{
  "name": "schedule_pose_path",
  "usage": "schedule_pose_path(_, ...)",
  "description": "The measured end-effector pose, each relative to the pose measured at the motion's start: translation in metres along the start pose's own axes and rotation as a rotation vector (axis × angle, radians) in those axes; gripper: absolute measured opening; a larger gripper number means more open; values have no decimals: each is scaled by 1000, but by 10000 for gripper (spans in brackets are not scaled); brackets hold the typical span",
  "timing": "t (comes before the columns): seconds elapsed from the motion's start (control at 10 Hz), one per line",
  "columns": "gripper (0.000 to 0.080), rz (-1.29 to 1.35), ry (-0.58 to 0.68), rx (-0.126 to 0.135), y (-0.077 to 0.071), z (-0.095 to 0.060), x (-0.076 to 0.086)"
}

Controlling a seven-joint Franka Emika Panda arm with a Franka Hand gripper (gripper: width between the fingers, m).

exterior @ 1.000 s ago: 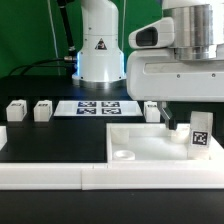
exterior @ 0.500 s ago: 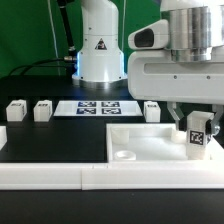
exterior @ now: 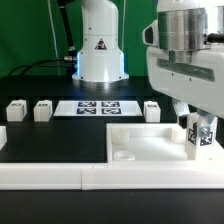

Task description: Assemble square table

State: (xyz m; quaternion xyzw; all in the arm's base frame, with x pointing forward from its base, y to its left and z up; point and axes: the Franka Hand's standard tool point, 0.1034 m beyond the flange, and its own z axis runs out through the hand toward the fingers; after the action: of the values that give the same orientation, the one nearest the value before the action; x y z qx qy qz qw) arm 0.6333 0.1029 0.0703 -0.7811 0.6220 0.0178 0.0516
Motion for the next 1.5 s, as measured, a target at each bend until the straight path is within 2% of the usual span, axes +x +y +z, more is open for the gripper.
schedule_pose_path(0.4, 291, 596, -12, -13, 4, -1, -4)
schedule_pose_path(1.0, 294, 638, 9, -6, 6, -1, -4)
schedule_pose_path(1.1, 367, 623, 10, -7, 6, 0, -4)
schedule_pose_path(1.2, 367, 614, 9, -6, 6, -1, -6)
schedule_pose_path(1.3, 552, 595, 5, -4, 7, -6, -9)
schedule_pose_path(1.4, 552, 580, -3, 0, 10, -14, -15)
schedule_pose_path(1.5, 629, 568, -13, 3, 16, -25, -24)
